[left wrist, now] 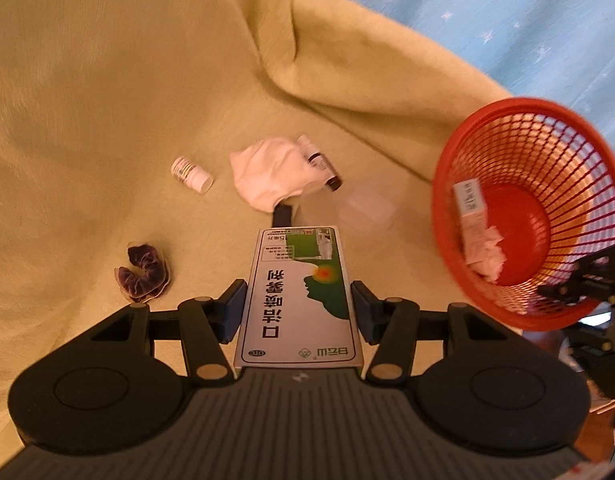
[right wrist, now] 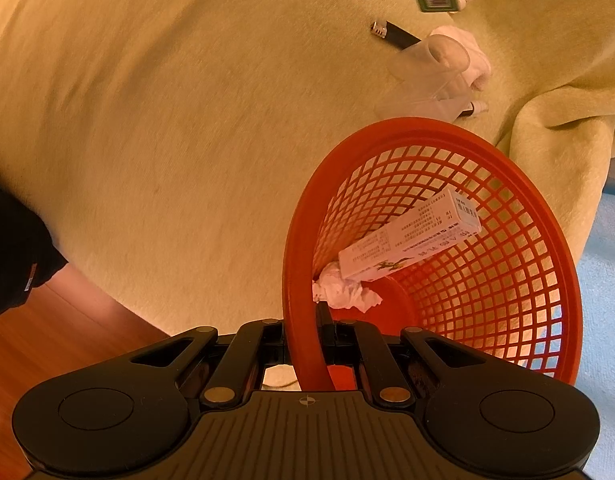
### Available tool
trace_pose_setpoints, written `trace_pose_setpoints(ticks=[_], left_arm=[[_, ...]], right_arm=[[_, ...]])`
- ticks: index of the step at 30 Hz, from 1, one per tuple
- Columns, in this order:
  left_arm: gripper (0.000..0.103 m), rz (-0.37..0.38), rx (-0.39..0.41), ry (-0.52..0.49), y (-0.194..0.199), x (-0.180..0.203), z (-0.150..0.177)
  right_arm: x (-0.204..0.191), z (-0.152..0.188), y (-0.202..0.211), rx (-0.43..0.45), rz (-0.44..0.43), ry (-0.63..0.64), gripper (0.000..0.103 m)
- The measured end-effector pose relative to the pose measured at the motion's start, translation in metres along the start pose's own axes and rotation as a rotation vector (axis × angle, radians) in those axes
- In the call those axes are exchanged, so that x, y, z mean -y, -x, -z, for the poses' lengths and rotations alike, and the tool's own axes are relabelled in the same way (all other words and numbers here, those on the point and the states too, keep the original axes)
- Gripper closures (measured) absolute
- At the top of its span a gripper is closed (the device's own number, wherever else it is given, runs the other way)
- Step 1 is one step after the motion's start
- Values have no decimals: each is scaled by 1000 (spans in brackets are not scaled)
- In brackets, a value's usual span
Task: Organize objects
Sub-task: 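Carry the medicine box over the wastebasket and open the left tool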
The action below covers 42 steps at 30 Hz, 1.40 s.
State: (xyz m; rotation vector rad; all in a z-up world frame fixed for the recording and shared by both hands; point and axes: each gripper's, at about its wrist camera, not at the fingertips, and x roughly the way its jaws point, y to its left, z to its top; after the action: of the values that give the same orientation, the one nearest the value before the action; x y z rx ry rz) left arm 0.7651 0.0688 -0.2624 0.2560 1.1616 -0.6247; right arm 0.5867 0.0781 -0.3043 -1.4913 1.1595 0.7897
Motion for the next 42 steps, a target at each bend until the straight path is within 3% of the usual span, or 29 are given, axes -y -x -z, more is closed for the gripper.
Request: trace_pose_setpoints(ticks=[11,30,37,42], left_arm=[[53,113,29,-68,19,40,-21],[53,316,15,-275,4,128,-70],[49,428,56,-283,-1,152,-82],[49,405,84,-289,6,150,-83]], right_arm=[[-1,0,-2,1,5,2,100],[-2,7,-3,23,5,-13,100],[-2,8,-2,28,2,-28,100],[-1,9,-2,28,-6,-35,100]])
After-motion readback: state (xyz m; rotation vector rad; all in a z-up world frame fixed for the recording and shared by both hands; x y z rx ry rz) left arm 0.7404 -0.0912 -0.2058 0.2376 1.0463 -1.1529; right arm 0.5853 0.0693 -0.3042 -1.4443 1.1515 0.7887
